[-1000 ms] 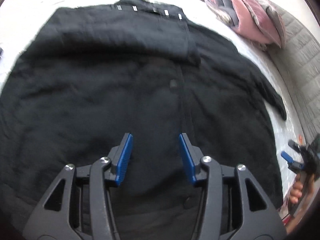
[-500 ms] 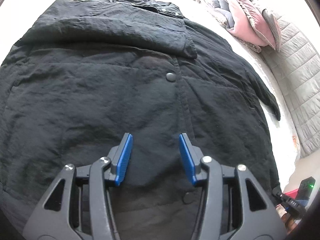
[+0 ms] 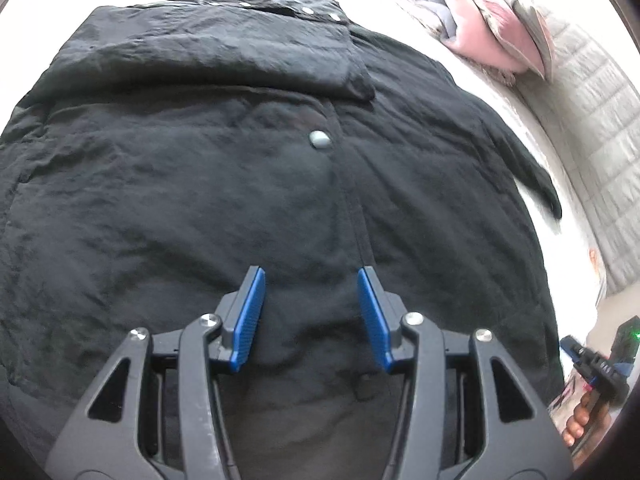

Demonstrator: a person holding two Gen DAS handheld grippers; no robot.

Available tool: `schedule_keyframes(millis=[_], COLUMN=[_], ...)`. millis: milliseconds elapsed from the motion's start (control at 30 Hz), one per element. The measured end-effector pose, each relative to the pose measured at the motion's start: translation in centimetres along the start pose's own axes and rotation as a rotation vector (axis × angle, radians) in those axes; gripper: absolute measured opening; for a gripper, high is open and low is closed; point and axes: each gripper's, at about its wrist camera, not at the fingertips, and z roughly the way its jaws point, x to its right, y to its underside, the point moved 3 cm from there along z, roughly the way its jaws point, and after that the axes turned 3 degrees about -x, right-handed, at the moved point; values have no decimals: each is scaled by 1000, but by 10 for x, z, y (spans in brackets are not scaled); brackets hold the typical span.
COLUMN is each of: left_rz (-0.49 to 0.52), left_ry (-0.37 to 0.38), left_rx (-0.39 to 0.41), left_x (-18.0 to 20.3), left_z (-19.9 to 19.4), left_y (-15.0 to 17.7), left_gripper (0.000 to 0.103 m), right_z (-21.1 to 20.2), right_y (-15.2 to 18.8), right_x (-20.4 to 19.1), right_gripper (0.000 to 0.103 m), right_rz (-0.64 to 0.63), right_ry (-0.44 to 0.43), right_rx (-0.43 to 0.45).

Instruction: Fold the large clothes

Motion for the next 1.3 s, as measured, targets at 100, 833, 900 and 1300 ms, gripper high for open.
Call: schedule_keyframes(millis=[100,833,900,1300], left_rz=[-27,-13,-6,-31], left_ry=[-15,-42,-47,-16], left_rx=[20,33,37,37], left_x=[-6,-20,-19,-27], left_z=[0,13,13,11], left_y=[-10,-23,-22,-24], left_gripper=[50,50,50,50], right_z=[-13,93,94,75], right_y=[-33,-291,-302,-317], right_x=[2,98,91,64], right_gripper=[50,21,10,8], right_rz=[49,542,492,379], right_ry=[-58,-48,11,230], right_rx=[79,267,255,282])
